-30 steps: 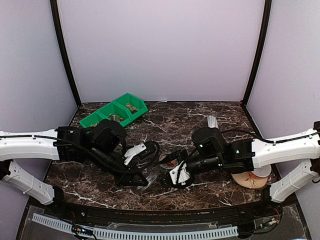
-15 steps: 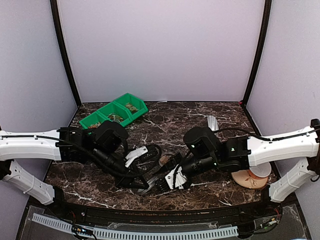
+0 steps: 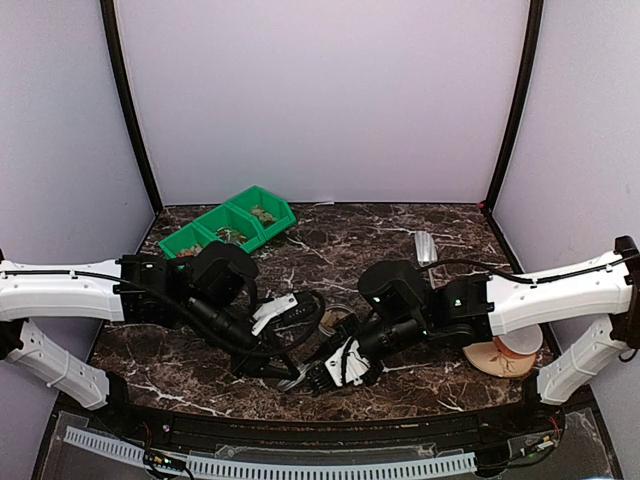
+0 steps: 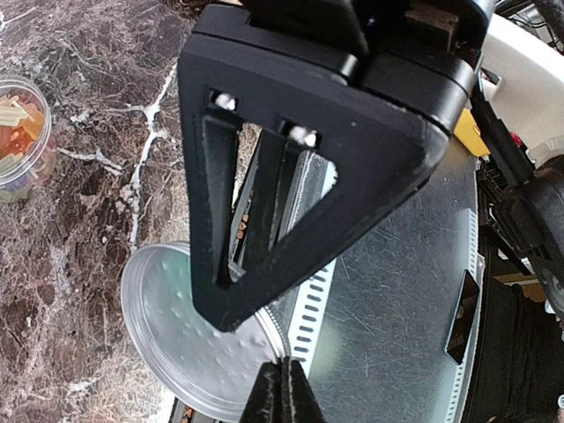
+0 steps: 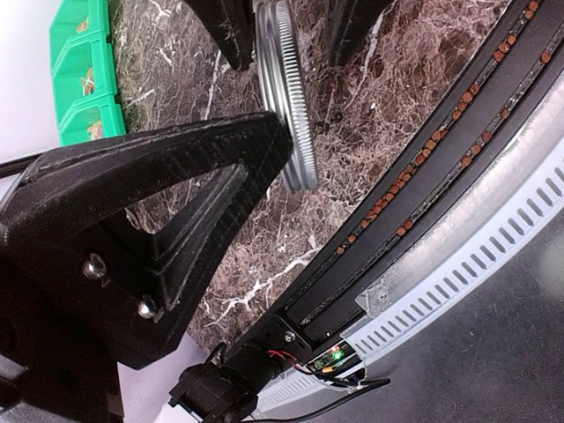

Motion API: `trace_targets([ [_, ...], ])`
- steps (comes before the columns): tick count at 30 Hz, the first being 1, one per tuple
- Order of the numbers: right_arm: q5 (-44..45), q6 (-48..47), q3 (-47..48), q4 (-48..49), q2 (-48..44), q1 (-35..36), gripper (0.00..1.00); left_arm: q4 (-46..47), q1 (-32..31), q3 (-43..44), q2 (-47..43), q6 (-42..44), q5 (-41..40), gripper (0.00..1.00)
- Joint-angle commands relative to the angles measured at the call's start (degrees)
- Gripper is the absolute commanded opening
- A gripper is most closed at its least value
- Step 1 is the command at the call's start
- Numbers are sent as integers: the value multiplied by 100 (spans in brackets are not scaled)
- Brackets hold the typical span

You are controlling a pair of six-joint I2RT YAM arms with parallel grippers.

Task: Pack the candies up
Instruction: Pass from the left arm to the right

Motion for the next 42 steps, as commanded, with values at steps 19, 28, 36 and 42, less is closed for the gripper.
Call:
trace_targets([
  [19, -207, 3, 187, -129, -80, 79, 14, 114, -28, -59, 19, 83, 86, 1],
  [28, -90, 83, 160, -114, -120, 77, 12, -122, -23, 113, -241, 111, -864, 45],
  [36, 521, 593, 72, 265, -129, 47, 9, -352, 104, 302, -1031, -57, -2472, 56],
  [42, 700, 1493, -53, 887, -235, -437, 10, -445, 505, 145, -1597, -297, -3048, 55],
])
